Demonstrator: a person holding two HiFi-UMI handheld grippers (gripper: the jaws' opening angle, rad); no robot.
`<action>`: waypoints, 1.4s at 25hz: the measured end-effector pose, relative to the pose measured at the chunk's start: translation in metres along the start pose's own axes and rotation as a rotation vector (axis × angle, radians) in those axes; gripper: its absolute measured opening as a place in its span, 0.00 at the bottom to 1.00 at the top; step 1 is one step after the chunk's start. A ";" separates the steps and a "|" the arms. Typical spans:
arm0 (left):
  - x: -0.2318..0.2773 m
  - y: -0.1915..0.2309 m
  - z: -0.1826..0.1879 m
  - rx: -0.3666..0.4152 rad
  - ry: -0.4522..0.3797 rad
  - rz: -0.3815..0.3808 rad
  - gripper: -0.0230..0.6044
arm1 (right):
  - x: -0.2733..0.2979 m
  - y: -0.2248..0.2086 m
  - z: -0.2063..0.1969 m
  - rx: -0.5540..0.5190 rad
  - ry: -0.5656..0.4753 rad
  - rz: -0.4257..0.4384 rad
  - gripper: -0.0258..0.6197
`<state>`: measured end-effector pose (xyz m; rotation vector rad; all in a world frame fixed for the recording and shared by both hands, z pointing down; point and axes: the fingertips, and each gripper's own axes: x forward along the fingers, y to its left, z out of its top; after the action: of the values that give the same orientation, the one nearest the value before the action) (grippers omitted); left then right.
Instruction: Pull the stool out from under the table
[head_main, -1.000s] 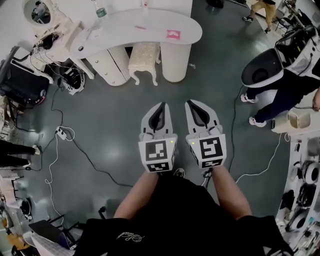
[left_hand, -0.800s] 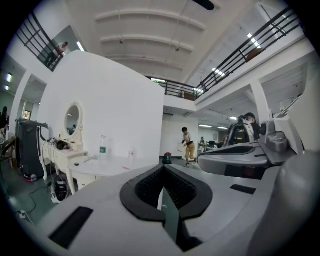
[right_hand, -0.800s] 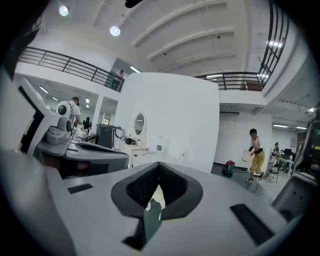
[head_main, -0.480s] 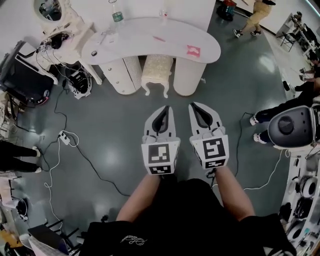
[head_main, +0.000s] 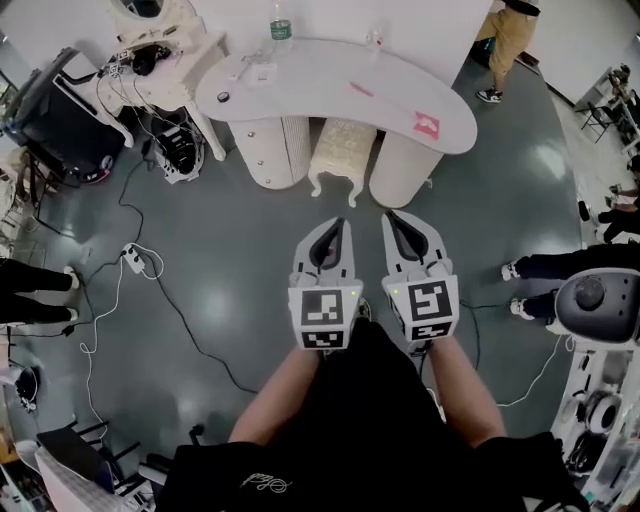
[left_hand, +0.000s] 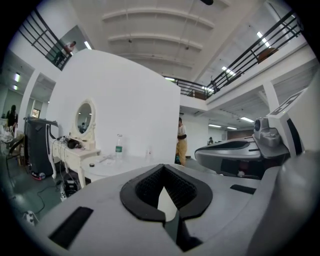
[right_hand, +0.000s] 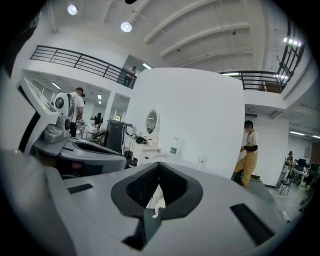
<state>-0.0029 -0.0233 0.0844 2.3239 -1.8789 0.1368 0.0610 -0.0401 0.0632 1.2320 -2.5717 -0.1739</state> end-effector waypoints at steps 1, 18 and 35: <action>0.000 0.005 0.000 -0.004 0.003 0.003 0.05 | 0.005 0.002 0.002 -0.001 -0.001 0.004 0.05; 0.111 0.073 0.003 0.068 0.049 0.042 0.05 | 0.127 -0.048 -0.001 0.050 -0.027 0.029 0.05; 0.249 0.094 -0.051 0.087 0.270 -0.001 0.05 | 0.225 -0.152 -0.103 0.207 0.149 -0.050 0.05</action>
<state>-0.0408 -0.2740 0.1810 2.2273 -1.7711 0.5140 0.0715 -0.3093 0.1715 1.3262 -2.4796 0.1728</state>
